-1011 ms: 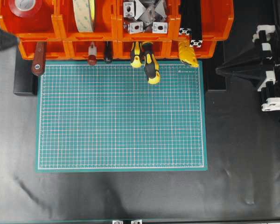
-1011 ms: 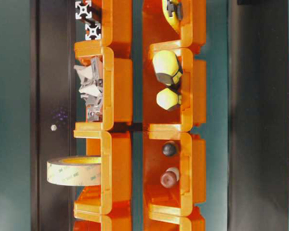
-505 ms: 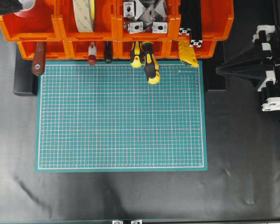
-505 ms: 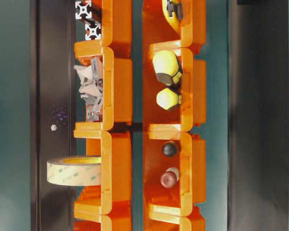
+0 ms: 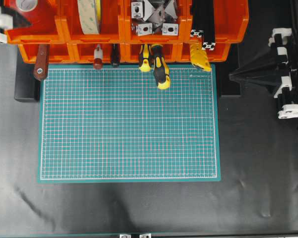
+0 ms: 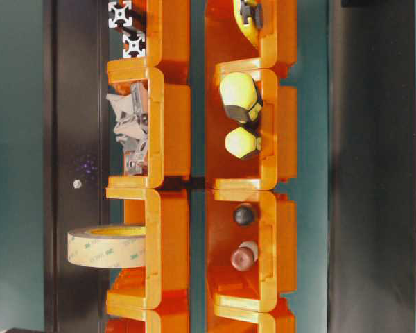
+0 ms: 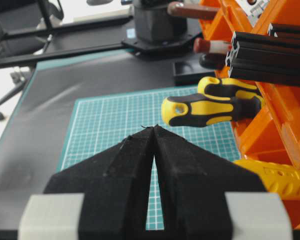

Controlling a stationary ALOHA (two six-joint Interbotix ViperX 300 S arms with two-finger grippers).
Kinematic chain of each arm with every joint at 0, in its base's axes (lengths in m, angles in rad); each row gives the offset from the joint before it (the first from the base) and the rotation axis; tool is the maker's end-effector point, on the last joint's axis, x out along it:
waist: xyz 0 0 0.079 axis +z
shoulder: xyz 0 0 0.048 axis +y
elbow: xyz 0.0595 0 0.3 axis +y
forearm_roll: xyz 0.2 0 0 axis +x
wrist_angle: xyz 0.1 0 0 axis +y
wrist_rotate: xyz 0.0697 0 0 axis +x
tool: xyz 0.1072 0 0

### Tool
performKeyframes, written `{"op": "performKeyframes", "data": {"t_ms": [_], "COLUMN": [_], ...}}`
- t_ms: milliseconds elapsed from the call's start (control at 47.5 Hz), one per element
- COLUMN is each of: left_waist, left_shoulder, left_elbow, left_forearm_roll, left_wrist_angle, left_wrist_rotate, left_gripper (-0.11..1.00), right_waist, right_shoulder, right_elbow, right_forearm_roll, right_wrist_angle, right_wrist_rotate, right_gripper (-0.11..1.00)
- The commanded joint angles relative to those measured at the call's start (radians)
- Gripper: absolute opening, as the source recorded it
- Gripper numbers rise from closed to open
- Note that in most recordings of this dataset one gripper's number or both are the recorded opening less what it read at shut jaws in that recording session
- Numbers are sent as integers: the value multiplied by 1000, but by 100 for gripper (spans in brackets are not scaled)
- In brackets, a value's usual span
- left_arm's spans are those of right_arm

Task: Pick vinyl tape from container rack with left arm.
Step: 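Move the left gripper up to the red vinyl tape roll in the rack, then close the left gripper on the red tape roll's rim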

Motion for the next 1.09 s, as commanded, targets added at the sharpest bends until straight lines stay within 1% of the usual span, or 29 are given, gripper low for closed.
{"op": "performKeyframes", "data": {"t_ms": [0,42,84,211,421,779,1074], "left_waist": [6,6,6,6,6,6,6], "left_shoulder": [-3,0,3,6,20,26,25], "left_elbow": [-26,-23,-23,-20,2,28,54], "left_forearm_roll": [5,5,3,3,3,3,3], "left_wrist_angle": [34,49,58,64,60,-9,-12], "left_wrist_rotate": [2,0,-2,-6,-12,-15,-14], "left_gripper": [78,86,87,82,83,82,75], "right_waist": [2,2,2,2,2,6,14], "right_shoulder": [5,5,5,5,3,-2,-14], "right_elbow": [-29,-31,-29,-29,-31,-31,-32], "right_forearm_roll": [0,-2,-2,-2,-2,-2,-3], "right_wrist_angle": [-2,0,0,0,0,0,0], "right_wrist_rotate": [-3,-5,-5,-6,-6,-6,-5], "right_gripper": [0,0,0,0,0,0,0]}}
